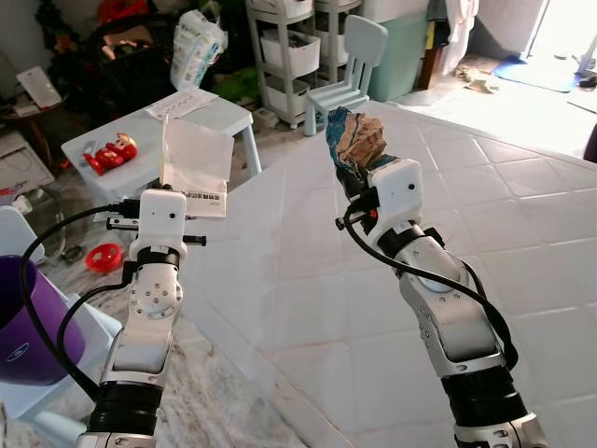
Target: Picking trash to rubbish bin
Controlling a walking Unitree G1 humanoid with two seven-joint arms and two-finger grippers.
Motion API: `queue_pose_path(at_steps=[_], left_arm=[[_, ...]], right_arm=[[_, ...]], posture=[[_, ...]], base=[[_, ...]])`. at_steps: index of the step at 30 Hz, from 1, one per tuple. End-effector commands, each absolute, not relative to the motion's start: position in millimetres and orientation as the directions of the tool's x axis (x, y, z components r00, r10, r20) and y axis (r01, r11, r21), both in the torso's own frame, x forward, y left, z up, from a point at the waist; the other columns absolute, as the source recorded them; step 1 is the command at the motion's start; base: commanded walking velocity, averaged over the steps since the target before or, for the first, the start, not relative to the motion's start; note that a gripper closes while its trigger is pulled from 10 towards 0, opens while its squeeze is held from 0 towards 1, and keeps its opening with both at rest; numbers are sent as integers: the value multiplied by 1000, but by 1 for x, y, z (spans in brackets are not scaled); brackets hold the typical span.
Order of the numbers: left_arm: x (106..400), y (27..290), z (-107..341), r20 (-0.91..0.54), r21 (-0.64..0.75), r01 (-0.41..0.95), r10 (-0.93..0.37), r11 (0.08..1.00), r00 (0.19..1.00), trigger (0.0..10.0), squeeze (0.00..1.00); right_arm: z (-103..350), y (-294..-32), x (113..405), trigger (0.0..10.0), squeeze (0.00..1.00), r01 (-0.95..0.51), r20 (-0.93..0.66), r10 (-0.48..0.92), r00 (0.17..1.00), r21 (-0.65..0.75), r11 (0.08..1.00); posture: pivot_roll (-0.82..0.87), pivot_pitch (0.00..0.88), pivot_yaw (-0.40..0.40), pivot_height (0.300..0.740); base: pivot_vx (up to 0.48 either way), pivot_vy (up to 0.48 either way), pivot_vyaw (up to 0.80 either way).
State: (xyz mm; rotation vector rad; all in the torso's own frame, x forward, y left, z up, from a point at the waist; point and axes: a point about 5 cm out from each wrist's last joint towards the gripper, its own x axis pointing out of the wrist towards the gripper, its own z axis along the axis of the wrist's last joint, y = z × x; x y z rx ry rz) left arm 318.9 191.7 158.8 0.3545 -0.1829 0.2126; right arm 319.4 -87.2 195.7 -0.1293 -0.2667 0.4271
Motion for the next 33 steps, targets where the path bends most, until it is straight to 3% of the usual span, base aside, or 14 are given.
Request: queue_pose_path(at_steps=[1, 22, 29, 33], left_arm=[[322, 193, 160, 208, 316, -238, 178, 918, 962, 0, 0], [324, 189, 157, 185, 289, -225, 176, 931, 967, 0, 0], [323, 187, 158, 197, 223, -222, 179, 949, 964, 0, 0], [322, 187, 159, 201, 203, -224, 183, 953, 962, 0, 0]], right_arm=[[198, -82, 319, 0, 0, -407, 239, 443, 864, -186, 894], [200, -80, 320, 0, 0, -420, 248, 460, 852, -198, 886], [199, -80, 320, 0, 0, -422, 249, 460, 852, -193, 886], [199, -81, 319, 0, 0, -424, 253, 457, 853, -175, 889]], posture=[[-70, 0, 58, 740], [-72, 0, 57, 740], [-76, 0, 55, 740], [-74, 0, 55, 740]], base=[[0, 0, 800], [0, 0, 800], [0, 0, 799], [0, 0, 0]])
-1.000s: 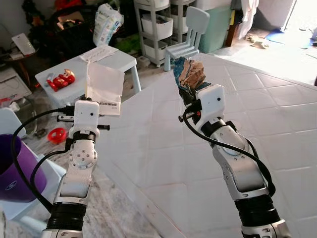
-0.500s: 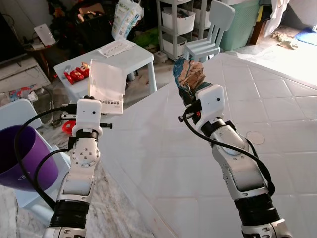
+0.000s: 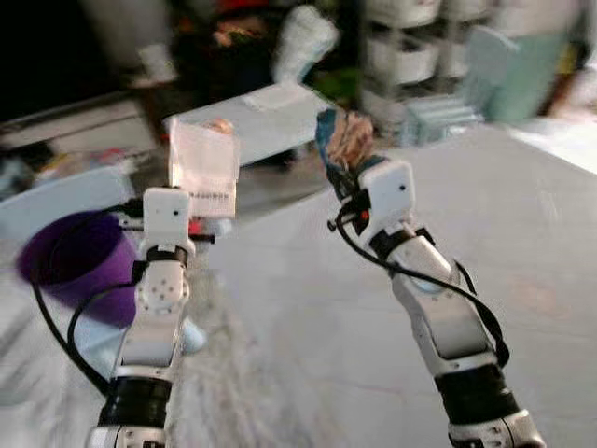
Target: Picking trash to rubbish bin
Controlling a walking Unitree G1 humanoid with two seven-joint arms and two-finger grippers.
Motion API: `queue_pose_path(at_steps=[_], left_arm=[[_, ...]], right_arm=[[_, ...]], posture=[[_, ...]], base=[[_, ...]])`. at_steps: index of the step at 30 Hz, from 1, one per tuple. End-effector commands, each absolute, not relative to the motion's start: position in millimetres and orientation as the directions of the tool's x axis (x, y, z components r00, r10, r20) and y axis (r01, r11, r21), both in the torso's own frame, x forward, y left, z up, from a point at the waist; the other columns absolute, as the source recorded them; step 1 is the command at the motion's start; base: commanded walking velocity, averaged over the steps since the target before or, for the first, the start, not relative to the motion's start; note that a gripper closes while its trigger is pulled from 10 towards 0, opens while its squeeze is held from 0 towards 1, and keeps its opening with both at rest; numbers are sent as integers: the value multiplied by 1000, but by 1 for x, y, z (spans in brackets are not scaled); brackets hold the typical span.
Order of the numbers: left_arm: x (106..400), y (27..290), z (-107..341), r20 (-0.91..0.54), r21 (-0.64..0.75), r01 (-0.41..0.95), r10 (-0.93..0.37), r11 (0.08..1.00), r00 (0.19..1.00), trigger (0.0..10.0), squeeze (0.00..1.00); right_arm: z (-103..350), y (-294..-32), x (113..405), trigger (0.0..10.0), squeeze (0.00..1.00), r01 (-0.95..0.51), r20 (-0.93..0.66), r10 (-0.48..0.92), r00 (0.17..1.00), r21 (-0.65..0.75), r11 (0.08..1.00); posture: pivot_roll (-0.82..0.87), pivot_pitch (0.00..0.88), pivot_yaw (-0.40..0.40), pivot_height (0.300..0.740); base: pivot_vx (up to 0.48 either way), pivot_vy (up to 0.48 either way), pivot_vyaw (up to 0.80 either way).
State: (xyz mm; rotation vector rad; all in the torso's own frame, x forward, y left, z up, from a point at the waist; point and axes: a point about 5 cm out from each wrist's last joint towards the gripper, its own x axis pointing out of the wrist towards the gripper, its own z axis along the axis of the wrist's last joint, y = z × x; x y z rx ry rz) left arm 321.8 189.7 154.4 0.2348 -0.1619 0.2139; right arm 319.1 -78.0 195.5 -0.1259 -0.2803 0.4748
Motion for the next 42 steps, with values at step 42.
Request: queue_pose_path(at_steps=[42], left_arm=[[325, 186, 150, 140, 159, -211, 190, 964, 972, 0, 0]], right_arm=[[202, -86, 321, 0, 0, -418, 265, 451, 852, -174, 892]], posture=[[-87, 0, 51, 740]], base=[[0, 293, 0]])
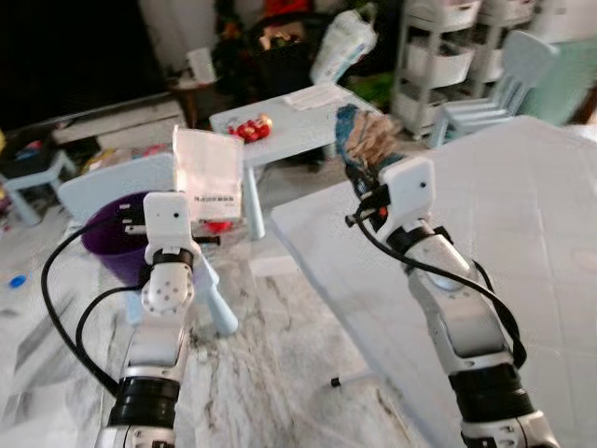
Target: Picking trash to rubbish bin
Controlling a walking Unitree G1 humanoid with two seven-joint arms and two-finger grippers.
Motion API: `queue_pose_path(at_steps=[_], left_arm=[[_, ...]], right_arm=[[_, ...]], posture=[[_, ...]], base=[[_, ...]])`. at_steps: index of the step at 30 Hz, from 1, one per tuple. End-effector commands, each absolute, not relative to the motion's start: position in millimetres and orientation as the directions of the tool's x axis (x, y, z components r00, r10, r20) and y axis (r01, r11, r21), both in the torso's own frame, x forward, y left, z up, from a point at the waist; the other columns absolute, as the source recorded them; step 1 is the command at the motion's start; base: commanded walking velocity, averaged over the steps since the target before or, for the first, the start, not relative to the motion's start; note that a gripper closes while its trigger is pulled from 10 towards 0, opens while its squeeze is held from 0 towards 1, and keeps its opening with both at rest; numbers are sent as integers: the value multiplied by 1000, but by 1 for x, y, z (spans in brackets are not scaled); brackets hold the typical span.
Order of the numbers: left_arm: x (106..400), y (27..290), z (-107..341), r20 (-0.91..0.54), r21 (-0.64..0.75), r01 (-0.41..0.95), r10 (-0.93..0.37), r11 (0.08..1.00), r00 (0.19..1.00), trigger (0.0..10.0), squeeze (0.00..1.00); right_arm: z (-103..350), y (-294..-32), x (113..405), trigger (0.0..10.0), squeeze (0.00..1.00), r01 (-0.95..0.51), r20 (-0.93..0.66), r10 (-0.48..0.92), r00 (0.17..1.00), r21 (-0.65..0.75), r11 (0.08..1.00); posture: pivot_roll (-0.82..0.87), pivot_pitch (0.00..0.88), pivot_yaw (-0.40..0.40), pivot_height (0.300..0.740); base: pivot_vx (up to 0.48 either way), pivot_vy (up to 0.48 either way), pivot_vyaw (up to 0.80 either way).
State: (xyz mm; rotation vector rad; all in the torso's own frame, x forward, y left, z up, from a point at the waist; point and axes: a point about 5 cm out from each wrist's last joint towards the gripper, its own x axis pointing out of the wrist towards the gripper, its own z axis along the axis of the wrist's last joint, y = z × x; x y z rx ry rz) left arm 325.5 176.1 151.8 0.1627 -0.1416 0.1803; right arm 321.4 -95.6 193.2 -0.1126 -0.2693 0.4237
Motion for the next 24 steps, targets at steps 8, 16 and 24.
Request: queue_pose_path(at_steps=[8, 16, 24], left_arm=[[326, 187, 150, 135, 161, -213, 192, 964, 972, 0, 0], [326, 188, 150, 138, 163, -219, 197, 962, 971, 0, 0], [328, 187, 149, 136, 159, -218, 197, 963, 971, 0, 0]], right_arm=[[203, -86, 321, 0, 0, -417, 267, 450, 852, -175, 892], [202, -85, 321, 0, 0, -417, 266, 453, 851, -185, 890], [201, -84, 322, 0, 0, -418, 265, 457, 849, -190, 888]], posture=[[-87, 0, 52, 740], [-83, 0, 50, 740], [-81, 0, 48, 740]], base=[[0, 480, 0], [0, 300, 0], [0, 0, 363]])
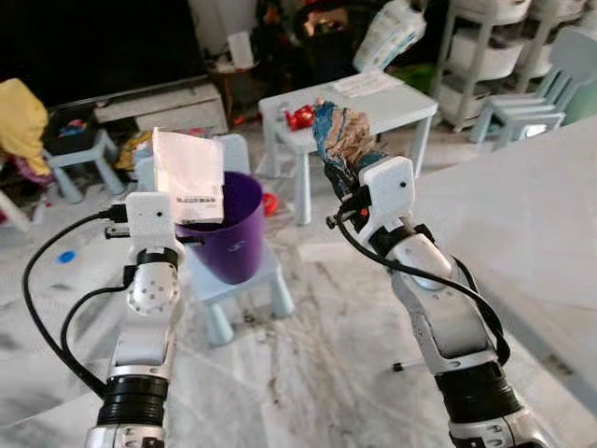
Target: Picking trash to rubbish bin
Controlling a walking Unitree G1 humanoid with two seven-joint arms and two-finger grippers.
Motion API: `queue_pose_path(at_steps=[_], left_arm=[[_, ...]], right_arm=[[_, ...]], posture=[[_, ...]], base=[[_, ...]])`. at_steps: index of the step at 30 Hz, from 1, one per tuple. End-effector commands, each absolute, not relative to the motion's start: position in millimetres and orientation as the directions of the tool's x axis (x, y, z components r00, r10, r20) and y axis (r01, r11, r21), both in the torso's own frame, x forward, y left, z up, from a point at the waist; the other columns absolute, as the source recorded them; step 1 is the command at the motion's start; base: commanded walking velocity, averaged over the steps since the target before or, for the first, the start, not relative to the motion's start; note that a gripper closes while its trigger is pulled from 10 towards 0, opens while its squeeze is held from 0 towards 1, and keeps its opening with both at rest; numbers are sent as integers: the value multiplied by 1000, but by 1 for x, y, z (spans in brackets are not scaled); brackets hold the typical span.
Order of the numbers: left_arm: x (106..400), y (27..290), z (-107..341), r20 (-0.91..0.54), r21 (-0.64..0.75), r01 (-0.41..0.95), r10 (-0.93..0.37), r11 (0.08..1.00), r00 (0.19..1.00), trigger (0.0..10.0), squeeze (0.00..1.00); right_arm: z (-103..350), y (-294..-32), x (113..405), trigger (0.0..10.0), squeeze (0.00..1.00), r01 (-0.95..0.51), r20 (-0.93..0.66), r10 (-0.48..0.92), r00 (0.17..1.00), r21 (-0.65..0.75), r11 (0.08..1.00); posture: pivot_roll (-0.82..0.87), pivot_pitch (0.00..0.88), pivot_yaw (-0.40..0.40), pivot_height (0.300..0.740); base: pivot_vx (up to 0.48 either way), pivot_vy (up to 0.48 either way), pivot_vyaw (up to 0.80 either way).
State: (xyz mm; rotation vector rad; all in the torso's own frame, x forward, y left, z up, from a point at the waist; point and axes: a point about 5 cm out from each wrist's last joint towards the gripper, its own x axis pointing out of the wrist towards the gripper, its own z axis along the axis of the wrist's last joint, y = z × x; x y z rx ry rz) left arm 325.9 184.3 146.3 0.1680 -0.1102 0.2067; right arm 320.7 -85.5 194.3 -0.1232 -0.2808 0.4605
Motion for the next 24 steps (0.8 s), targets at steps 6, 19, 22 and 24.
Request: queue_pose_path(at_steps=[6, 19, 22, 24], left_arm=[[326, 186, 136, 109, 139, -194, 179, 971, 978, 0, 0], [317, 191, 119, 67, 143, -184, 176, 973, 982, 0, 0], [319, 191, 119, 68, 138, -183, 175, 973, 982, 0, 0], [321, 190, 118, 63, 122, -179, 173, 976, 983, 0, 0]], right_arm=[[178, -91, 321, 0, 0, -397, 205, 433, 878, -196, 897], [152, -107, 321, 0, 0, -353, 141, 383, 913, -200, 914], [151, -108, 322, 0, 0, -344, 143, 374, 916, -198, 918], [151, -111, 322, 0, 0, -320, 149, 350, 925, -195, 927]], posture=[[-83, 0, 46, 740], [-86, 0, 46, 740], [-89, 0, 44, 740], [-93, 0, 43, 740]], base=[[0, 0, 800], [0, 0, 677], [0, 0, 0], [0, 0, 0]])
